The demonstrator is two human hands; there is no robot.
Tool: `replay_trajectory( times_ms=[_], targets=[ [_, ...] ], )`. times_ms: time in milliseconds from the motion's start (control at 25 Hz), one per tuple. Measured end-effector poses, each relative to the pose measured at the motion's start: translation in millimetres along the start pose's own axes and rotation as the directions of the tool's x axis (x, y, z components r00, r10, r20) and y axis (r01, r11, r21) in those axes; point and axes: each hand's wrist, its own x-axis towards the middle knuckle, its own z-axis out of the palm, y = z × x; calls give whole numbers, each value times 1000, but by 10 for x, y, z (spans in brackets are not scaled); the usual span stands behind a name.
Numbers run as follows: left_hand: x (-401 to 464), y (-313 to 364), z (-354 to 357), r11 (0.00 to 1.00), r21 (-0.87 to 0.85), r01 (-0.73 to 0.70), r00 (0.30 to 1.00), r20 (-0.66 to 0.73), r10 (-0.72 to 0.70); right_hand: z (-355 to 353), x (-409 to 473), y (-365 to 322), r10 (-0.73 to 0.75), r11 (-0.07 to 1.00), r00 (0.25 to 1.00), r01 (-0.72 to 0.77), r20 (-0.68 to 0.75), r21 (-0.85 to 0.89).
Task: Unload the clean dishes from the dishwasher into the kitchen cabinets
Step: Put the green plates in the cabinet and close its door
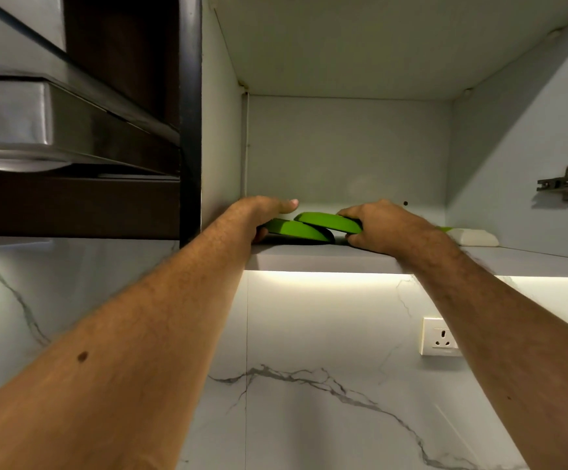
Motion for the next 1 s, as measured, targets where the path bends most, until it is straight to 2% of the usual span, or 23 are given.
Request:
replay_trajectory(
  times_ms=[240, 480, 800, 1000],
  targets=[
    [12, 4, 34, 993, 110, -41, 993, 112, 28, 45, 96, 57, 50, 999, 995, -50, 86, 5],
    [-163, 1, 13, 924, 359, -133, 991, 45, 125, 58, 128, 86, 35, 999, 993, -37, 115, 8],
    [-246, 21, 26, 898, 421, -128, 992, 51, 117, 110, 173, 145, 67, 996, 989, -75, 133, 53],
    [-247, 24, 51, 879, 463, -115, 993, 33, 113, 44, 197, 290, 49, 998, 979, -58, 197, 40]
  ],
)
